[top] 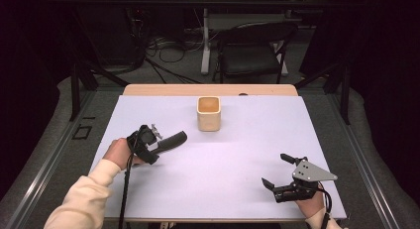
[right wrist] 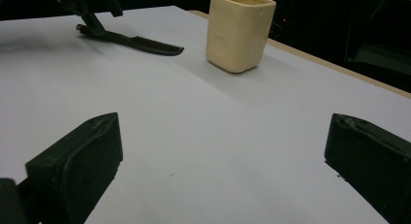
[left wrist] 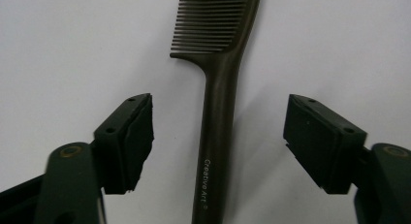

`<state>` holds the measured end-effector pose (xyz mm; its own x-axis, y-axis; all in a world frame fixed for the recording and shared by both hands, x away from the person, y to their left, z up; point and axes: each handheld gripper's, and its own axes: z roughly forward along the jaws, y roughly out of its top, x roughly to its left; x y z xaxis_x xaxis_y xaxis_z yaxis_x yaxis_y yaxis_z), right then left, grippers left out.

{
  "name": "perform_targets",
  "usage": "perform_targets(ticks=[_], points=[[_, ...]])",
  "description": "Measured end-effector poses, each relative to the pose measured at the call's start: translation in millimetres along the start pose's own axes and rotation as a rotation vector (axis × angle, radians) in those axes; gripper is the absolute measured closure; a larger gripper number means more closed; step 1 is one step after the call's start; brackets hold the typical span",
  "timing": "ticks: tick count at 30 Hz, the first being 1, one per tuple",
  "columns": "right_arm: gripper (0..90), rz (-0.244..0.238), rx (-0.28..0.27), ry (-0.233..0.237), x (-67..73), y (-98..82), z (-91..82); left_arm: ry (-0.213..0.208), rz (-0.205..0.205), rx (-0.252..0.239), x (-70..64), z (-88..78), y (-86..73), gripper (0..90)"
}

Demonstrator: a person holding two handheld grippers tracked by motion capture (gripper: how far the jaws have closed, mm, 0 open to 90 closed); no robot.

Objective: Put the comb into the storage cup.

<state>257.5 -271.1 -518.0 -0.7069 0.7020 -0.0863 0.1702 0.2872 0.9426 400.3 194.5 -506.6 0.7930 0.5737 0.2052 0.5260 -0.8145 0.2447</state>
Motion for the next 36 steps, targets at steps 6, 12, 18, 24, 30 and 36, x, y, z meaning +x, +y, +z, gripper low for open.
perform_targets(ticks=[6,12,18,24,30,36], points=[[0.0,-0.002,0.002,0.006,0.0,-0.4,1.0,-0.02,0.012,0.053,3.8,6.0,8.6,47.2],[0.0,-0.006,0.007,0.005,0.1,-0.4,1.1,-0.056,0.03,0.083,9.0,12.6,11.3,56.4],[0.0,-0.009,0.01,0.005,0.2,-0.5,1.5,-0.079,0.044,0.109,10.4,18.8,14.2,64.6],[0.0,-0.011,0.008,0.003,0.3,-0.5,1.5,-0.085,0.064,0.129,10.1,23.8,17.6,66.9],[0.0,-0.018,0.016,0.018,0.6,-0.5,1.8,-0.089,0.071,0.135,9.4,25.8,19.1,71.2],[0.0,-0.014,0.019,0.012,0.3,-1.0,2.4,-0.079,0.097,0.152,8.2,25.4,20.9,72.1]])
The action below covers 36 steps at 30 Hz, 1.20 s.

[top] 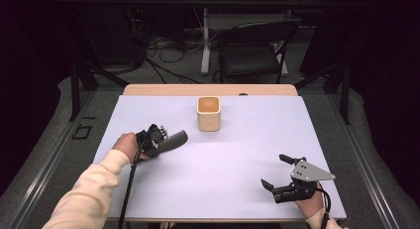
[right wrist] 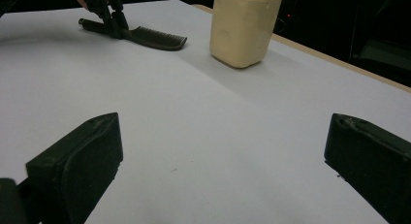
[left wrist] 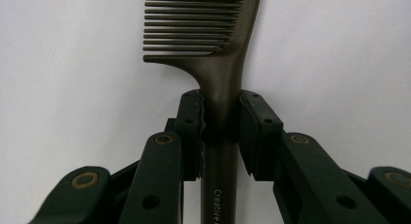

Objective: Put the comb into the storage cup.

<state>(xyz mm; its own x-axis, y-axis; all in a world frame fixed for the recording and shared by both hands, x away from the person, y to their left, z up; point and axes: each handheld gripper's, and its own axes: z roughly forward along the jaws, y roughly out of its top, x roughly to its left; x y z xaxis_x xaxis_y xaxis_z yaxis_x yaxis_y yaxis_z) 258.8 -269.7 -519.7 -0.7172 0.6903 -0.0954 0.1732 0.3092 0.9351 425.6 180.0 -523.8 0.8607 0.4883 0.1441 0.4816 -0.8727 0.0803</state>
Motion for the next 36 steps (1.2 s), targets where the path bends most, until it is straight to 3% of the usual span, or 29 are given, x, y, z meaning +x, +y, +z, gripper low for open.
perform_targets(ticks=[13,22,26,36], points=[[0.0,0.011,0.01,0.004,-0.4,-1.8,2.6,0.004,-0.048,-0.085,-3.7,-14.5,-10.0,72.5],[0.0,0.011,0.02,0.002,-0.6,-2.0,3.5,0.001,-0.084,-0.176,-5.3,-28.1,-19.7,72.6],[0.0,0.012,0.02,0.002,-0.3,-1.9,3.4,-0.003,-0.122,-0.24,-4.8,-35.2,-25.3,72.5],[0.0,0.016,0.018,0.0,-0.9,-2.3,3.2,-0.002,-0.17,-0.323,-5.9,-42.1,-31.2,72.5]])
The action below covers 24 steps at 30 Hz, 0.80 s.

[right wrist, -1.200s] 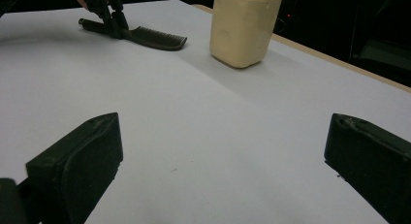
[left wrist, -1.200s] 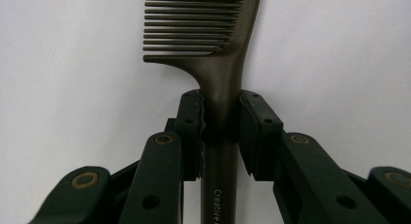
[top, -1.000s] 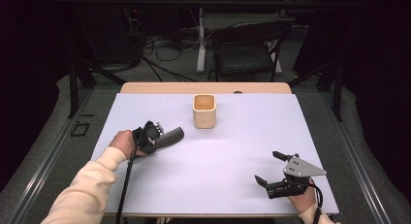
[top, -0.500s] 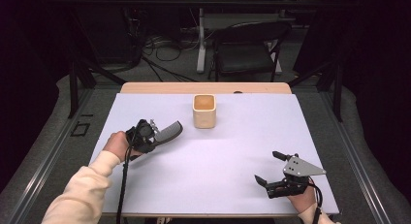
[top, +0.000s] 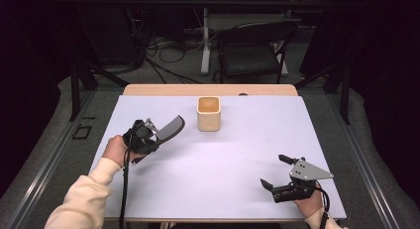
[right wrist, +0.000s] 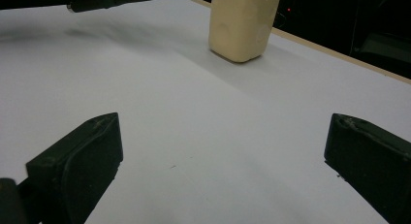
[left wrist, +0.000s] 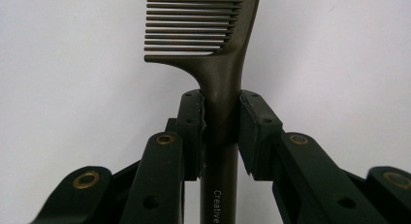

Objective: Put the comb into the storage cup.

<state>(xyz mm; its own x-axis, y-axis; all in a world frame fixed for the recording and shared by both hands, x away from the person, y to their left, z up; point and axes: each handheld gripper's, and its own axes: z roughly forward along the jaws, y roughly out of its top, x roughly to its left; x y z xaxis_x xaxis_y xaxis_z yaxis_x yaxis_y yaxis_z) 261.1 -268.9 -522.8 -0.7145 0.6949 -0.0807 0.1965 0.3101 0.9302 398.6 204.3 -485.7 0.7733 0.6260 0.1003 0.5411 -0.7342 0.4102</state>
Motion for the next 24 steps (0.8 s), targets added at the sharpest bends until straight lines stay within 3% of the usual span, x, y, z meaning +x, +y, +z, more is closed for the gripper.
perform_targets(ticks=[10,21,24], points=[[0.0,0.003,0.0,-0.001,-0.4,-0.1,-0.3,0.006,-0.015,-0.042,-0.4,-4.5,-0.7,72.5],[0.0,0.002,0.001,0.001,-0.4,-0.2,0.1,0.026,-0.069,-0.136,0.0,-10.8,-5.7,72.5],[0.0,0.004,0.003,0.003,-0.7,-0.5,0.7,0.015,-0.079,-0.17,-0.1,-11.8,-6.6,72.5]])
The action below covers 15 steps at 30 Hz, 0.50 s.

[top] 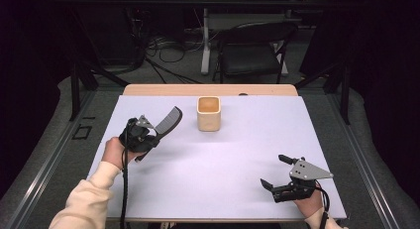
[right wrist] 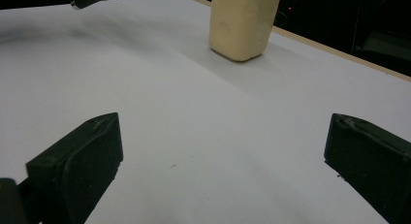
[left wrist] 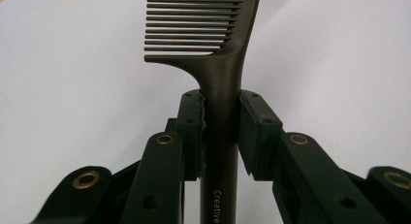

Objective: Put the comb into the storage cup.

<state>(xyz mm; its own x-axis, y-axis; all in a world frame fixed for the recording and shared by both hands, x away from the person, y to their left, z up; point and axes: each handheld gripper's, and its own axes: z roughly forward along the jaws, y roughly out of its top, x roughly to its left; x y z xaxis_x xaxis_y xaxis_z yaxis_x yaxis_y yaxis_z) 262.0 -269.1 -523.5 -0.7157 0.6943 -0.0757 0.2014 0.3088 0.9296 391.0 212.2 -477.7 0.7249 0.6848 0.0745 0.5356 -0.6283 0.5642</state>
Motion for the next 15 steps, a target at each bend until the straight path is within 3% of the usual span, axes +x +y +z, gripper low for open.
perform_targets(ticks=[15], points=[[0.0,-0.002,0.0,-0.002,0.0,0.1,-0.2,0.004,-0.033,-0.087,-3.6,-3.9,-2.9,72.5]])
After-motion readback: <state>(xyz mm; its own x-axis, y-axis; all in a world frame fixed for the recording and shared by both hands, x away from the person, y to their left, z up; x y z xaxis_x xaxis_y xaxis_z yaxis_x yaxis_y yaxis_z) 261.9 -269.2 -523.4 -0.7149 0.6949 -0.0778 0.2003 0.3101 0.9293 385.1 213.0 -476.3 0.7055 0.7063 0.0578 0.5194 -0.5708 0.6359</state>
